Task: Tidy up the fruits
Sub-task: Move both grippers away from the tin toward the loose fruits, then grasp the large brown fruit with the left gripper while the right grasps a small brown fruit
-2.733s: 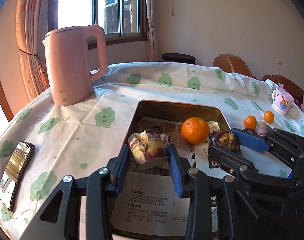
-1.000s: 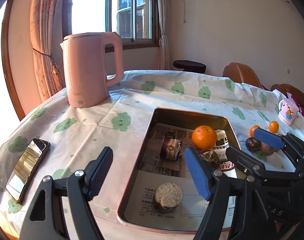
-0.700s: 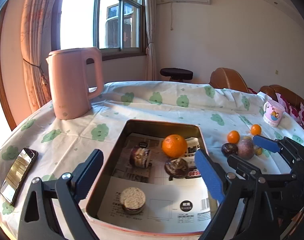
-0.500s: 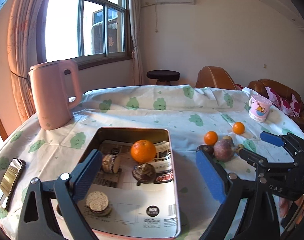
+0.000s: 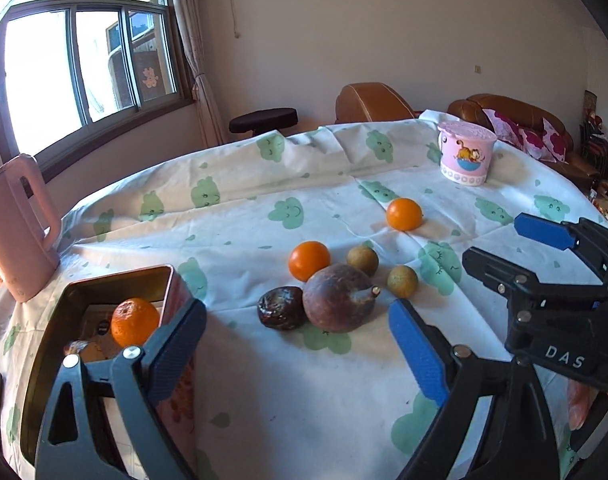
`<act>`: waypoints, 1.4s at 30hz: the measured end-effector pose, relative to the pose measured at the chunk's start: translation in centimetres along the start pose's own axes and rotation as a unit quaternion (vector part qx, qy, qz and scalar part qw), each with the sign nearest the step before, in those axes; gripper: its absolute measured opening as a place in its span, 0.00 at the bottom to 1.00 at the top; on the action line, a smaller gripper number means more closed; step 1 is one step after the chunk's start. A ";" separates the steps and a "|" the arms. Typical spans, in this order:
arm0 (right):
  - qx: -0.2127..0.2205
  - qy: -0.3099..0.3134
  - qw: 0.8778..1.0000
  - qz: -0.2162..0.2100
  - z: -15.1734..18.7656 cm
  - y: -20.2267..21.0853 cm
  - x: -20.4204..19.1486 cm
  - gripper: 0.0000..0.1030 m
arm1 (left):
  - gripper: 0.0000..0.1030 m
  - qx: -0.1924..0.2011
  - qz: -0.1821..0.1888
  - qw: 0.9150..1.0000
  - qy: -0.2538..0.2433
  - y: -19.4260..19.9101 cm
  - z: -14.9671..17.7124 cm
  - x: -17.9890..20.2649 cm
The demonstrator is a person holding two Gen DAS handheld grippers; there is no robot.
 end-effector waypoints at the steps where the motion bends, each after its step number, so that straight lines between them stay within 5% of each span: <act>1: 0.002 -0.004 1.000 0.000 -0.1 0.0 0.2 0.72 | 0.83 -0.008 0.006 1.000 -0.005 -0.6 -0.1 0.4; 12: -0.003 -0.015 1.000 -0.001 -0.4 -0.6 0.7 0.72 | 0.50 -0.040 0.053 0.998 -0.012 -4.0 -0.4 2.0; 18: -0.004 -0.007 1.000 -0.006 -0.6 -1.1 0.0 0.72 | 0.49 -0.022 0.063 0.998 0.015 -3.3 -0.4 1.1; 23: -0.020 0.009 1.000 -0.017 -0.7 -2.3 -1.5 0.72 | 0.49 0.012 0.037 0.998 0.054 -2.0 -0.6 -0.8; 29: -0.066 0.032 0.997 -0.037 -0.1 -4.5 -3.7 0.55 | 0.49 0.020 -0.001 0.997 0.074 -1.7 -0.5 -2.8; 33: -0.098 0.049 0.993 -0.040 0.8 -5.9 -4.7 0.41 | 0.49 0.022 0.003 0.996 0.081 -1.7 -0.4 -3.1; 42: -0.136 0.060 0.988 -0.045 1.9 -7.0 -5.2 0.27 | 0.49 0.025 0.010 0.996 0.084 -1.6 -0.3 -3.1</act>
Point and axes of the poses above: each gripper's, at about its wrist camera, not at the fingertips, and y roughly against the way its jaws point, x to its right, z to its underside, the point moved 8 cm from there along -y, roughly the way its jaws point, and after that the axes turned 12 degrees about -y, right-handed, at the moved point
